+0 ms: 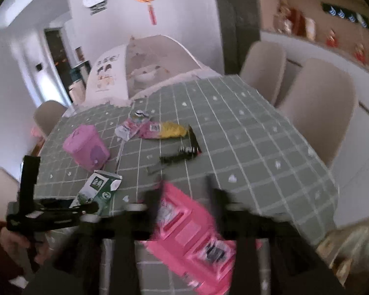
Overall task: Collect trash
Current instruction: 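Grasp the black wrapper with the right tool while the left tool holds the milk carton, then carry the milk carton and black wrapper over the bin with both tools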
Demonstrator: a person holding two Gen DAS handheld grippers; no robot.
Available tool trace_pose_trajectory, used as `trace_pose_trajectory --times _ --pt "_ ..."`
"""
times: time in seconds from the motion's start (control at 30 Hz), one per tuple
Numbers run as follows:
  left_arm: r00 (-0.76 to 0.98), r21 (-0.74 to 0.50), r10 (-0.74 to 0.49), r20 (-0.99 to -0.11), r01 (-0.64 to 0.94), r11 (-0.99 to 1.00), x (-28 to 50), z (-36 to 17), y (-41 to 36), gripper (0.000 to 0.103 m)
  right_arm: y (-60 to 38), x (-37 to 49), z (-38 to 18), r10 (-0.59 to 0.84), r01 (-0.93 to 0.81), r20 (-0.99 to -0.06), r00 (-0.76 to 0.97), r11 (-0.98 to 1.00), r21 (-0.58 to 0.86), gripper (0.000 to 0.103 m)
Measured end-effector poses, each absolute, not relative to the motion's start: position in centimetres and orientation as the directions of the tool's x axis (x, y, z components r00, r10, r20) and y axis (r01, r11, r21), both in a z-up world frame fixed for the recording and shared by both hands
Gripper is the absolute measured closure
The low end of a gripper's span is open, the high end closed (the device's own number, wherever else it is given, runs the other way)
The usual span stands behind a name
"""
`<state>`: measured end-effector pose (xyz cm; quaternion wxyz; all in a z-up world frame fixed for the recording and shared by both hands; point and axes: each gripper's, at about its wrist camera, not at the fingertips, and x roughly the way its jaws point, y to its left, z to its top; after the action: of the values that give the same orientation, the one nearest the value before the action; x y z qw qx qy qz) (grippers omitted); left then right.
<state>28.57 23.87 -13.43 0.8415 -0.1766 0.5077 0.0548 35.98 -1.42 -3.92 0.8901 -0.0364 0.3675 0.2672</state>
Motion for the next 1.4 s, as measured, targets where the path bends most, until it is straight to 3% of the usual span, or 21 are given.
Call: trace_pose_trajectory --times 0.23,0.5,0.63,0.9,0.93,0.97,1.07,1.4 --pt "0.532 -0.296 -0.126 -0.837 -0.247 0.923 28.0 -12.5 24.2 0.056 1.2 42.4 -5.8 0.469 -0.648 -0.735 0.491 0.76 0.052 0.054" --pt "0.545 -0.323 -0.147 -0.826 -0.244 0.914 27.9 -12.1 24.5 0.056 6.2 49.1 -11.6 0.493 -0.804 -0.803 0.334 0.594 0.031 0.054" --pt "0.524 -0.315 -0.141 -0.84 -0.259 0.913 28.1 -12.5 24.4 0.056 7.5 51.0 -12.8 0.465 -0.825 -0.824 0.325 0.565 -0.007 0.054" --pt "0.497 -0.312 -0.149 -0.855 -0.264 0.913 28.8 -13.0 24.1 0.056 7.5 52.4 -14.5 0.463 -0.81 -0.843 0.273 0.583 0.058 0.055" --pt "0.498 -0.311 -0.146 -0.855 -0.266 0.913 28.8 -13.0 24.1 0.056 7.5 52.3 -14.5 0.458 -0.806 -0.843 0.281 0.589 0.051 0.063" --pt "0.499 -0.309 -0.144 -0.855 -0.265 0.913 28.9 -13.0 24.1 0.056 7.6 52.1 -14.5 0.457 -0.803 -0.843 0.284 0.594 0.051 0.07" --pt "0.494 -0.299 -0.136 -0.858 -0.266 0.917 29.2 -13.0 24.1 0.056 7.5 51.3 -13.6 0.441 -0.793 -0.841 0.314 0.608 0.023 0.075" --pt "0.538 -0.262 -0.096 -0.838 -0.242 0.934 28.5 -10.9 23.5 0.058 3.0 45.9 -4.6 0.499 -0.667 -0.738 0.454 0.739 0.089 0.077"
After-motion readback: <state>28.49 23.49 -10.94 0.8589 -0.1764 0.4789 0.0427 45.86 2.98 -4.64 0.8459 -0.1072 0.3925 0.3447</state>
